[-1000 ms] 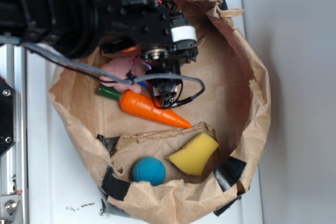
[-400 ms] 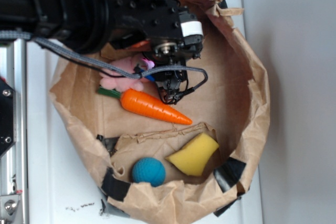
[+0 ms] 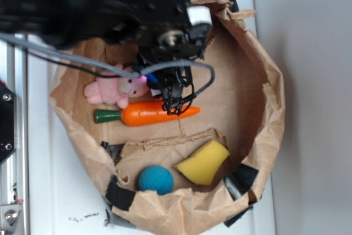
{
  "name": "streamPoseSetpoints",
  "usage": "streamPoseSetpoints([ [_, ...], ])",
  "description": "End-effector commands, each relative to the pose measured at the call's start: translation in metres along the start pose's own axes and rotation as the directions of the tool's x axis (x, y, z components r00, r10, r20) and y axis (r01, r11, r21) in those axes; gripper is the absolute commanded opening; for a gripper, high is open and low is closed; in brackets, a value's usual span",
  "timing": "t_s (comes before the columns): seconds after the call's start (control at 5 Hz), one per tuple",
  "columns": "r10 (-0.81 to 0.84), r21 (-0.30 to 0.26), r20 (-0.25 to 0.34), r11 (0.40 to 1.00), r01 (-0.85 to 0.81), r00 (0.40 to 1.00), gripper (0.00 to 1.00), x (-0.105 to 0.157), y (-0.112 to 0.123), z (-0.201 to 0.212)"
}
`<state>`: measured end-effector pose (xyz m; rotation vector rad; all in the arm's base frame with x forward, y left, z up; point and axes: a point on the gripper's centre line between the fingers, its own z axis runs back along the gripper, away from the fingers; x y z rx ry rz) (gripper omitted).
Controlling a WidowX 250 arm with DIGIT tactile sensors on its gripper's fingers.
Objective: Grab the pink bunny.
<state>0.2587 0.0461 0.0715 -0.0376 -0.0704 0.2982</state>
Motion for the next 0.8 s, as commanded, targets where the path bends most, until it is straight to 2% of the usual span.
streamPoseSetpoints([
  [0.0,0.023,-0.045,0.124,0.999,-0.018,0.992,0.0,-0.0018,-0.0062,0.0655],
  [0.2,0.029,-0.054,0.121,0.998,-0.022,0.992,0.0,-0.0004,-0.005,0.0715],
  [0.4,0.083,-0.049,0.173,0.996,-0.076,0.981,0.0,0.0016,-0.0049,0.0732],
  [0.6,0.111,-0.052,0.254,0.994,-0.101,0.961,0.0,-0.0028,-0.0061,0.0665],
])
